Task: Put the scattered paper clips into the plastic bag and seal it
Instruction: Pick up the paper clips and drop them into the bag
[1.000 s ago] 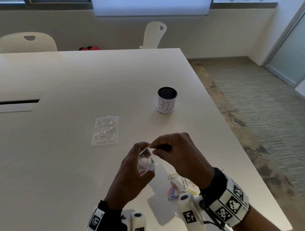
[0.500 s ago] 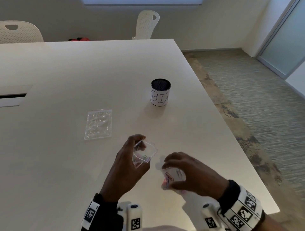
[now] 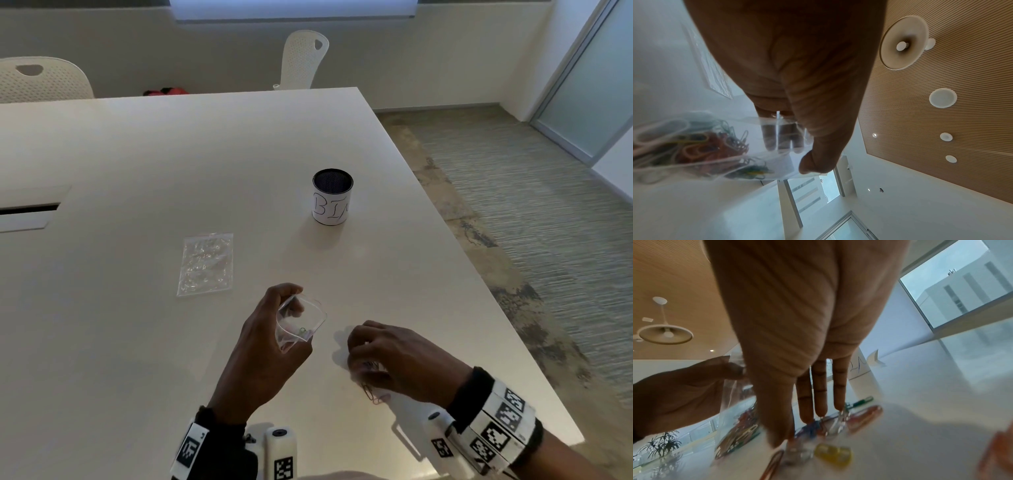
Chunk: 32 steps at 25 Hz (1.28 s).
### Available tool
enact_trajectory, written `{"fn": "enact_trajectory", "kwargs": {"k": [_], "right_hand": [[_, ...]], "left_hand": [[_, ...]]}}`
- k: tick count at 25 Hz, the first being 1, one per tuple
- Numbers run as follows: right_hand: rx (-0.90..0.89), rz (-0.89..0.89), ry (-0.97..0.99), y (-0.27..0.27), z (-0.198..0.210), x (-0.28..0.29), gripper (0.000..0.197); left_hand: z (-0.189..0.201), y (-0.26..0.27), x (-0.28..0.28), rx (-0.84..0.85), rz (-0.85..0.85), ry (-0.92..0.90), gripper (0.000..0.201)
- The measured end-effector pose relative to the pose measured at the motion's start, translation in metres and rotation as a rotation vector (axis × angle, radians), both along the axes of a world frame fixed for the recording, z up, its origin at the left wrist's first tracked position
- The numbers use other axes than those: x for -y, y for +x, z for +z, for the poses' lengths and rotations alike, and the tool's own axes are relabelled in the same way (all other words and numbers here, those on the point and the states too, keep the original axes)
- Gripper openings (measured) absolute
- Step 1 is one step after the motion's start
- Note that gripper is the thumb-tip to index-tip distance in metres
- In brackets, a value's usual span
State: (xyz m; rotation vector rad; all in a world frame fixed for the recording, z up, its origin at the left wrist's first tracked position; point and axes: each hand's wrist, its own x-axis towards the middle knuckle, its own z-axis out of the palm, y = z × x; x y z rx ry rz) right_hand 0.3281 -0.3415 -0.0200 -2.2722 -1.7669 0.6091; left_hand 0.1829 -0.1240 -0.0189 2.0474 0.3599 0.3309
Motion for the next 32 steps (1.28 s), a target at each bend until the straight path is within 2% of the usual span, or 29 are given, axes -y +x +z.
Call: {"fn": "enact_trajectory", "kwargs": {"k": [2, 4, 9, 13, 18, 22, 25, 28, 32], "right_hand": [[0.038, 0.026, -0.088, 0.003, 0.004, 0.006, 0.042], [0.057, 0.024, -0.123, 0.003, 0.005, 0.012, 0.047], [0.044, -0.007, -0.02, 0.002, -0.002, 0.016, 0.022], [0.109, -0.031, -0.015, 0.0, -0.007, 0.008, 0.018], [0.058, -0.116, 0.016, 0.002, -0.005, -0.002, 0.018], [-0.088, -0.244, 0.082, 0.016, -0.004, -0.003, 0.012], [-0.233, -0.358, 0.213, 0.024, 0.0, -0.002, 0.016], [-0.407, -0.461, 0.411, 0.018, 0.025, -0.012, 0.02], [-0.534, -0.442, 0.629, -0.006, 0.065, -0.042, 0.013]], "left_hand": [[0.0, -0.001, -0.001, 0.005, 0.002, -0.001, 0.066], [0.0, -0.001, -0.002, 0.008, 0.002, 0.0, 0.066], [0.0, 0.0, -0.001, 0.009, -0.004, -0.005, 0.065], [0.001, -0.001, 0.001, 0.005, -0.001, -0.01, 0.065], [0.002, -0.001, 0.002, 0.013, 0.005, -0.022, 0.064], [0.002, -0.002, 0.002, 0.011, 0.005, -0.024, 0.065], [0.0, -0.002, 0.002, 0.018, 0.008, -0.013, 0.065], [0.0, -0.001, 0.002, 0.017, 0.006, 0.003, 0.066], [0.002, 0.0, 0.003, 0.018, 0.003, 0.002, 0.067]]}}
